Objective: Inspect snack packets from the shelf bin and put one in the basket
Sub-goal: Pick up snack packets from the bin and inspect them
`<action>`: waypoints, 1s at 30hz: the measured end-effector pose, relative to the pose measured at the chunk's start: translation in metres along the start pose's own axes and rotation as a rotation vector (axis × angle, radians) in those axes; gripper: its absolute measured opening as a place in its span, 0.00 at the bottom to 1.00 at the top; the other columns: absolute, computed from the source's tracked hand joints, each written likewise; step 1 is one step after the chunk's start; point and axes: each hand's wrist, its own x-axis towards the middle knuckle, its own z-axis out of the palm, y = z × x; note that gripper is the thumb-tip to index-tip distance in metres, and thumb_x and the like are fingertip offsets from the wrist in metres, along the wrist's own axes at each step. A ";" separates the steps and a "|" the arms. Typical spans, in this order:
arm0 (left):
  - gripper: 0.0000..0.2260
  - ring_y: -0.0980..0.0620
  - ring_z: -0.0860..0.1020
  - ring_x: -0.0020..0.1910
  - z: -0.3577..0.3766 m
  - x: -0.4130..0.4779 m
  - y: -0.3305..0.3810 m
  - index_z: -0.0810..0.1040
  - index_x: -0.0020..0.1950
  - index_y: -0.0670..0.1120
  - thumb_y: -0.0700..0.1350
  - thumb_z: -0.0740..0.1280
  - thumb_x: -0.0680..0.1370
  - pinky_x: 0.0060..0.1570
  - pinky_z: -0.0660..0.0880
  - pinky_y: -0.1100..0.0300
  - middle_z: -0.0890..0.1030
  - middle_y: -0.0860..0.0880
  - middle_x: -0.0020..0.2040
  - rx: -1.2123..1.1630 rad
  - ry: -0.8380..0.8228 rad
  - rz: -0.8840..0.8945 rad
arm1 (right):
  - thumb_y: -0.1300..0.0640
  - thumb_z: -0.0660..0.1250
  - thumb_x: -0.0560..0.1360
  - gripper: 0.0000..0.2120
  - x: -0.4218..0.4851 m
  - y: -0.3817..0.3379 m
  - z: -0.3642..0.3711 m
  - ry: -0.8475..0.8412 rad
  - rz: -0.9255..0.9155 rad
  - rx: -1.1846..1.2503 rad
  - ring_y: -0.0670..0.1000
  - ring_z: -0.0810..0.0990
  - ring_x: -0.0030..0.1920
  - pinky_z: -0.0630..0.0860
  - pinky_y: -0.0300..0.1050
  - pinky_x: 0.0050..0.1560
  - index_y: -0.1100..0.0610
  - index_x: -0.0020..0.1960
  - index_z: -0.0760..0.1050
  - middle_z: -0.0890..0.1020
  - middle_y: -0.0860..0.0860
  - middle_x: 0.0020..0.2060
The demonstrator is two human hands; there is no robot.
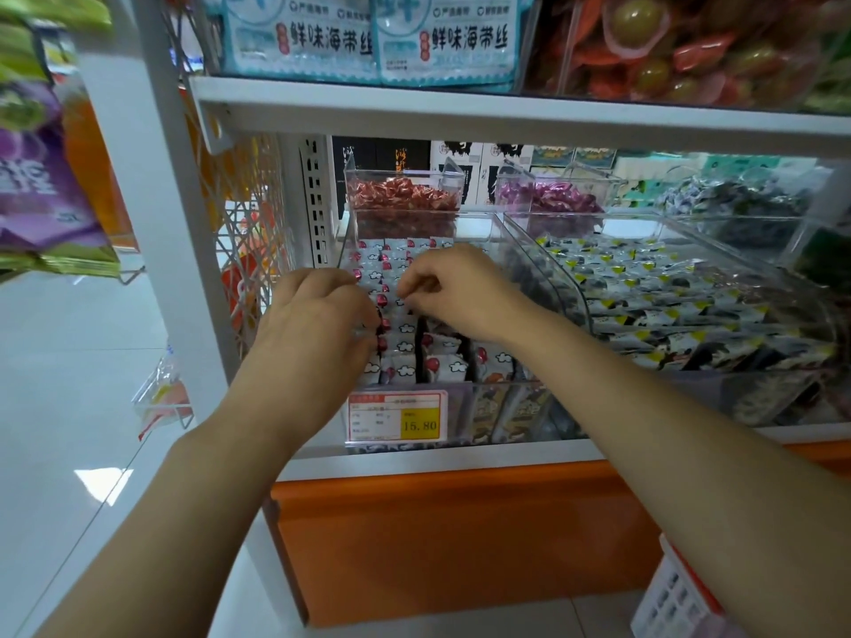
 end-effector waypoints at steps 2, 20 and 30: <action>0.09 0.45 0.61 0.67 0.000 0.001 0.001 0.80 0.54 0.46 0.39 0.67 0.75 0.60 0.53 0.60 0.72 0.46 0.65 -0.001 0.009 -0.004 | 0.50 0.71 0.72 0.07 0.006 -0.002 0.006 -0.060 -0.036 -0.218 0.50 0.71 0.54 0.72 0.49 0.54 0.51 0.47 0.81 0.80 0.47 0.45; 0.21 0.55 0.75 0.49 0.005 0.002 0.036 0.66 0.71 0.48 0.50 0.60 0.79 0.49 0.72 0.67 0.76 0.50 0.60 -0.375 0.084 -0.081 | 0.63 0.61 0.78 0.06 -0.075 0.010 -0.044 0.517 0.227 0.939 0.48 0.81 0.34 0.80 0.39 0.35 0.59 0.43 0.74 0.80 0.54 0.38; 0.05 0.57 0.81 0.36 0.003 0.007 0.049 0.78 0.46 0.47 0.48 0.66 0.75 0.30 0.76 0.66 0.79 0.47 0.44 -1.100 -0.051 -0.437 | 0.59 0.67 0.72 0.05 -0.096 0.021 -0.048 0.359 0.409 1.268 0.47 0.79 0.29 0.77 0.39 0.30 0.61 0.42 0.78 0.81 0.53 0.33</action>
